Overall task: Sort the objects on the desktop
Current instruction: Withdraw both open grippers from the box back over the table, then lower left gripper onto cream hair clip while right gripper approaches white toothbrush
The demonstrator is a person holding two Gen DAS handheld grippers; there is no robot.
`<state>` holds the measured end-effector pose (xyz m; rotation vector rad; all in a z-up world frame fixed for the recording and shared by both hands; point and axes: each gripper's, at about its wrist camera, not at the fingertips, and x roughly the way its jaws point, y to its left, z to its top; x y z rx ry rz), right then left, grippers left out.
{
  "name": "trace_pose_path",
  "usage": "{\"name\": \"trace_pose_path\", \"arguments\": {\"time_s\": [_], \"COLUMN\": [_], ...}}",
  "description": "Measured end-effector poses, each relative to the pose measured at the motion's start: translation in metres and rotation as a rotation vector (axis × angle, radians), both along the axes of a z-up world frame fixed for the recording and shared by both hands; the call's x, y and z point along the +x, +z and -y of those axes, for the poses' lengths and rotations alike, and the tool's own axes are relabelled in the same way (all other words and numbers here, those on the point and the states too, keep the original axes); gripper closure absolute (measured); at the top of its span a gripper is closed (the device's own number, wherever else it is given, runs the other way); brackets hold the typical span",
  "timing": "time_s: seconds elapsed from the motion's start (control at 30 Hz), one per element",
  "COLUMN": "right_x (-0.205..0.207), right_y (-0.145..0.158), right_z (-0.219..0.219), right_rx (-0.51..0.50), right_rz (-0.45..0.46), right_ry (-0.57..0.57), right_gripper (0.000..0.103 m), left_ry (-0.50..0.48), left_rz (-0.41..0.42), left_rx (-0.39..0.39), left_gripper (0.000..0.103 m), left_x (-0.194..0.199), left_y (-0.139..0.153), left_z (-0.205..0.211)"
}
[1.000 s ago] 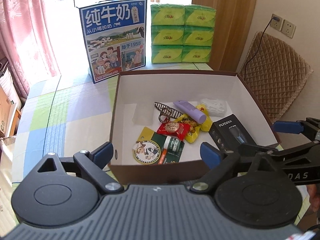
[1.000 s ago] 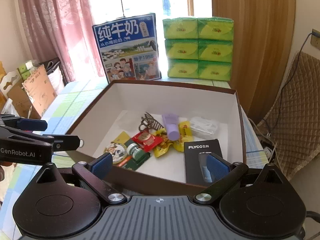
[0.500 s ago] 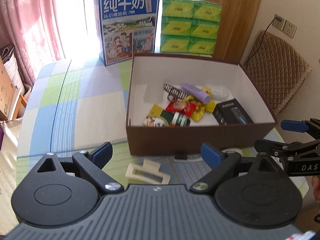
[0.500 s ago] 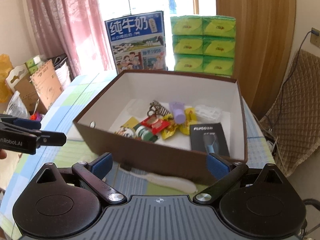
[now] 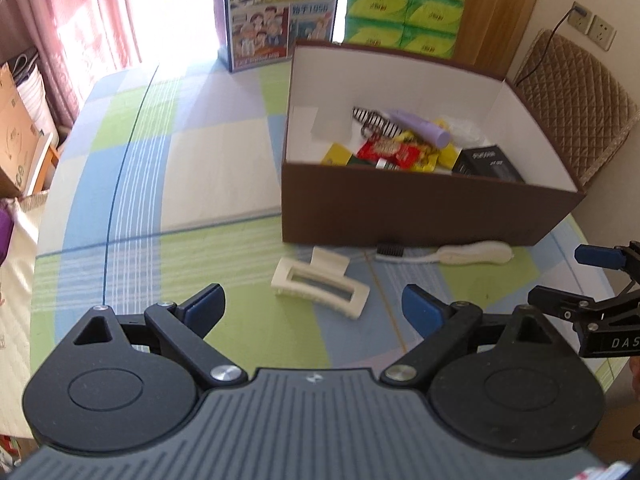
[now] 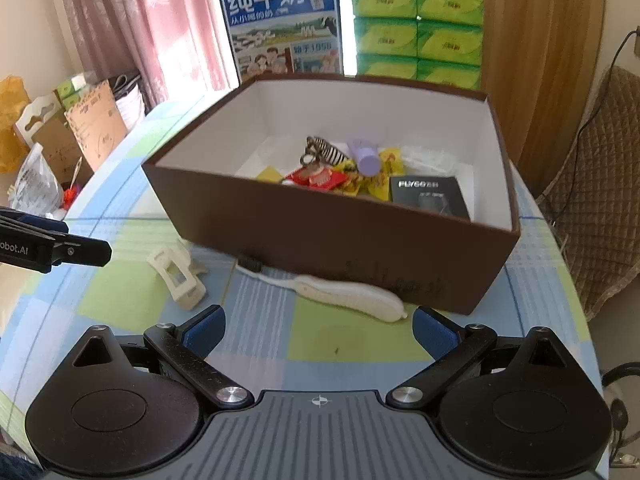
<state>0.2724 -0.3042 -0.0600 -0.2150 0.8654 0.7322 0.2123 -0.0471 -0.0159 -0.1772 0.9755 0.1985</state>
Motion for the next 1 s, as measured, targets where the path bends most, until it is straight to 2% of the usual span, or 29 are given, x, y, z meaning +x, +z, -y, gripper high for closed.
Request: {"name": "trace_pose_path", "arguments": {"time_s": [0.27, 0.43, 0.67, 0.73, 0.77, 1.0], "right_x": [0.02, 0.041, 0.058, 0.057, 0.055, 0.036], "right_y": [-0.03, -0.054, -0.081, -0.085, -0.085, -0.08], "right_z": [0.002, 0.003, -0.001, -0.003, -0.004, 0.001], "right_rx": [-0.008, -0.043, -0.092, -0.112, -0.123, -0.132], "right_rz": [-0.009, -0.007, 0.021, 0.027, 0.031, -0.019], "right_ry": [-0.007, 0.018, 0.089, 0.126, 0.15, 0.245], "right_gripper": [0.006, 0.025, 0.042, 0.053, 0.056, 0.059], "left_ry": [0.016, 0.038, 0.071, 0.077, 0.079, 0.071], "left_rz": [-0.029, -0.048, -0.082, -0.088, -0.089, -0.108], "left_rx": [-0.002, 0.003, 0.0, 0.001, 0.001, -0.036], "left_gripper": [0.01, 0.01, 0.01, 0.01, 0.01, 0.01], "left_x": [0.007, 0.012, 0.018, 0.018, 0.018, 0.022], "left_y": [-0.012, -0.021, -0.032, -0.034, -0.034, -0.045], "left_z": [-0.003, -0.009, -0.018, -0.02, -0.021, -0.02]}}
